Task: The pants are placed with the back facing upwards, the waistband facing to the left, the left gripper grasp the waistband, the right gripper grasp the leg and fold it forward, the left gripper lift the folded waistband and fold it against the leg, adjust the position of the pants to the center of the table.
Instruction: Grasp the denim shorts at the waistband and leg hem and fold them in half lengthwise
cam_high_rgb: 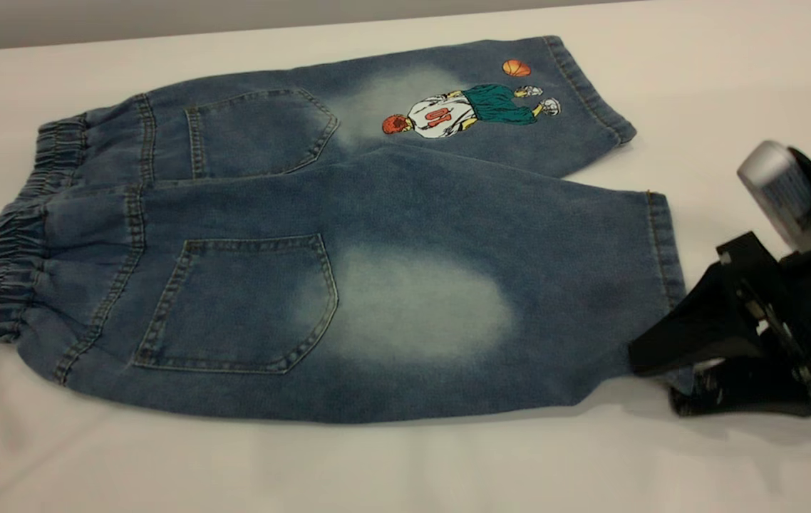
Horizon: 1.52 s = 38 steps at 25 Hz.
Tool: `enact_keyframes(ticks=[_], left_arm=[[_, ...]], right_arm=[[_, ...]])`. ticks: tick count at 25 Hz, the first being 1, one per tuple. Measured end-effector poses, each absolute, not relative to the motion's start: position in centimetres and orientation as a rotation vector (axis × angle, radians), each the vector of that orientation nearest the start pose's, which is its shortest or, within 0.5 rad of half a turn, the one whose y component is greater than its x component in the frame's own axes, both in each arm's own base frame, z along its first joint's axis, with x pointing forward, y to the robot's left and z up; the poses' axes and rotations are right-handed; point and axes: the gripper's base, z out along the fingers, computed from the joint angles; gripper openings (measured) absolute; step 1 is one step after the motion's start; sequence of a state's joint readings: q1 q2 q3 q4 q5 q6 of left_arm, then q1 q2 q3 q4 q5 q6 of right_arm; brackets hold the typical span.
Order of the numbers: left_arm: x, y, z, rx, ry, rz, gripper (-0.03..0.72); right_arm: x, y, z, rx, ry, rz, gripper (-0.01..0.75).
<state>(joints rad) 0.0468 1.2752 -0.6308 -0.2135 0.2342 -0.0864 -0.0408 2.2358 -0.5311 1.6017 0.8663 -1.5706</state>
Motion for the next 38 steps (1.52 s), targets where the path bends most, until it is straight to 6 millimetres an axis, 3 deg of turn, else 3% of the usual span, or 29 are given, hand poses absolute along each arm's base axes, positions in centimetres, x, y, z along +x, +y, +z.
enact_keyframes(ticks=[9, 14, 17, 24, 26, 31, 38], left_arm=[[24.3, 0.7, 22.6, -0.378, 2.332, -0.179, 0.561], [24.3, 0.7, 22.6, -0.379, 2.333, -0.18, 0.561], [24.3, 0.7, 22.6, -0.379, 2.333, -0.18, 0.561], [24.3, 0.7, 22.6, -0.379, 2.333, -0.18, 0.561], [24.3, 0.7, 22.6, -0.379, 2.334, -0.18, 0.561], [24.0, 0.6, 22.3, -0.377, 2.383, -0.183, 0.561], [23.0, 0.4, 19.6, -0.39, 2.57, -0.181, 0.561]], right_arm=[[23.0, 6.6, 2.2, 0.313, 2.685, 1.471, 0.456], [23.1, 6.8, 2.4, 0.316, 2.654, 1.501, 0.452], [23.2, 6.8, 2.5, 0.314, 2.647, 1.511, 0.393], [23.0, 6.8, 2.4, 0.285, 2.669, 1.502, 0.081], [22.9, 6.5, 2.0, 0.289, 2.712, 1.433, 0.025], [22.7, 6.0, 1.3, 0.286, 2.797, 1.29, 0.015], [22.8, 6.1, 1.5, 0.283, 2.777, 1.321, 0.015]])
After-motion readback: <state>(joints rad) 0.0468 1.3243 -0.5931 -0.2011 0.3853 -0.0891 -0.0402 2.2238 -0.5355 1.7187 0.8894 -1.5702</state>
